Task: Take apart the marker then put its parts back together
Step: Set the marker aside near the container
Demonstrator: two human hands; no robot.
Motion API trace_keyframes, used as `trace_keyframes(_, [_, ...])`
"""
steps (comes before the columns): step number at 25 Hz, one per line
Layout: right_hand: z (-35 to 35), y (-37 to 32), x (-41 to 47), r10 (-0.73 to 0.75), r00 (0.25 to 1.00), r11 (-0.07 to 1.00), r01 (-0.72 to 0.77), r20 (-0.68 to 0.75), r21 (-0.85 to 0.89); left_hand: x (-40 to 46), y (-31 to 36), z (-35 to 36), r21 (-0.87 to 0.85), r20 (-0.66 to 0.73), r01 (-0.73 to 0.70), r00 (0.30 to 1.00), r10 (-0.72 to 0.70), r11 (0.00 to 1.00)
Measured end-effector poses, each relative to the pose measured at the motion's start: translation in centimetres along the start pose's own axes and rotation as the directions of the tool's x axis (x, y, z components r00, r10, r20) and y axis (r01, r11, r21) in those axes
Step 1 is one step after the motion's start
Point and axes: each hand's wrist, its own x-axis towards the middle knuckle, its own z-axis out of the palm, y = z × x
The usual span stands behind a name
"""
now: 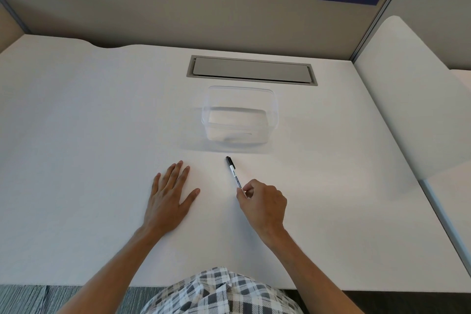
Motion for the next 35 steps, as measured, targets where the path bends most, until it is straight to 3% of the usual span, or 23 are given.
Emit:
trace_keyframes(7, [0.6,-0.4,0.0,-0.053,0.995,0.989,0.064,0.084,-0.134,0.0,0.0,0.0,-0.001,-0.004,0.006,1.000,-0.006,1.000])
trace_keyframes(35, [2.1,-2.6,2.6,-0.033,0.992,0.996,0.042,0.124,-0.073,-0.1,0.2,0.0,0.003,-0.019,0.010,1.000,-0.010,1.000])
